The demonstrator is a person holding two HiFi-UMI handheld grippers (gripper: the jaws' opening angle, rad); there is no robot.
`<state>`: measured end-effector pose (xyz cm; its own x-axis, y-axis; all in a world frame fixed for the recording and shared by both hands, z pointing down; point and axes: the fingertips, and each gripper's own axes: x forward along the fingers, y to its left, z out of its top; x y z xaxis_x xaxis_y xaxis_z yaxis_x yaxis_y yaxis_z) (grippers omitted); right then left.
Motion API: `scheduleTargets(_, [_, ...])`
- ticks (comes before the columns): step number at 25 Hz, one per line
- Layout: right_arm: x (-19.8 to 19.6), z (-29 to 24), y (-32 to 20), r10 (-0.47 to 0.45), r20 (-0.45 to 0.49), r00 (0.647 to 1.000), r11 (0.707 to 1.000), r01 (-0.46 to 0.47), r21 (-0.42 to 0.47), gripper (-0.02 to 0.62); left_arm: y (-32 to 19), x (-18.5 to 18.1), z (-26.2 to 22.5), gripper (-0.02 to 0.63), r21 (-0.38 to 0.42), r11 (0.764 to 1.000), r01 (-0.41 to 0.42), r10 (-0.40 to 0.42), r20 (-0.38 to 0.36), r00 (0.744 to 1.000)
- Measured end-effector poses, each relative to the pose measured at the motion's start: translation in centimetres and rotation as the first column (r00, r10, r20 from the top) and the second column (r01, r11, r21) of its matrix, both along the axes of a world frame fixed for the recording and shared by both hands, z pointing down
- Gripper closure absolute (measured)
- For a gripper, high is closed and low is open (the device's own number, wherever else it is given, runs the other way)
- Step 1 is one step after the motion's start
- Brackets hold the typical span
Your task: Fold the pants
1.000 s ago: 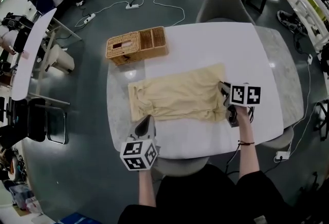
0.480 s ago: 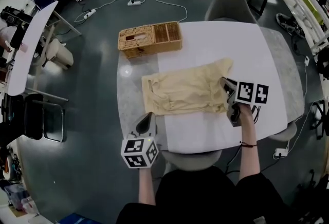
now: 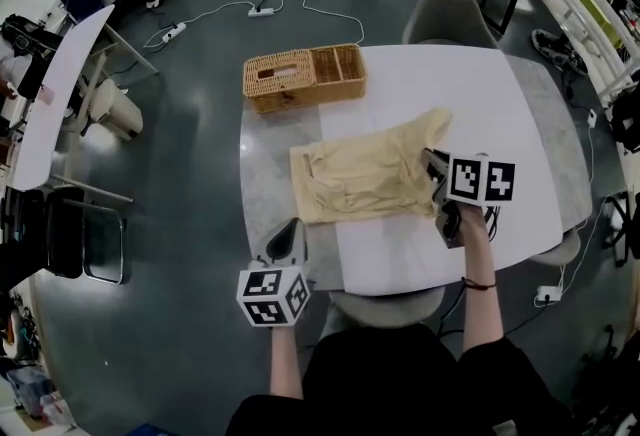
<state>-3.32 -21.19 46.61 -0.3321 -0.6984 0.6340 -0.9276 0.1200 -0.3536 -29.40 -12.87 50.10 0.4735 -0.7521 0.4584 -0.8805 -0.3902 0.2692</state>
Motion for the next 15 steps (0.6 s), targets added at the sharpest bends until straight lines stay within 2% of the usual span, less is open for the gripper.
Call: scheduleTargets(15, [-8.3, -0.7, -1.0, -0.103, -0.099, 0.99, 0.995, 0.104, 0.001, 0.569, -0.1, -3.7, -0.1, 0.598, 0.018, 1.0, 0.004, -0.004, -0.024, 1.0])
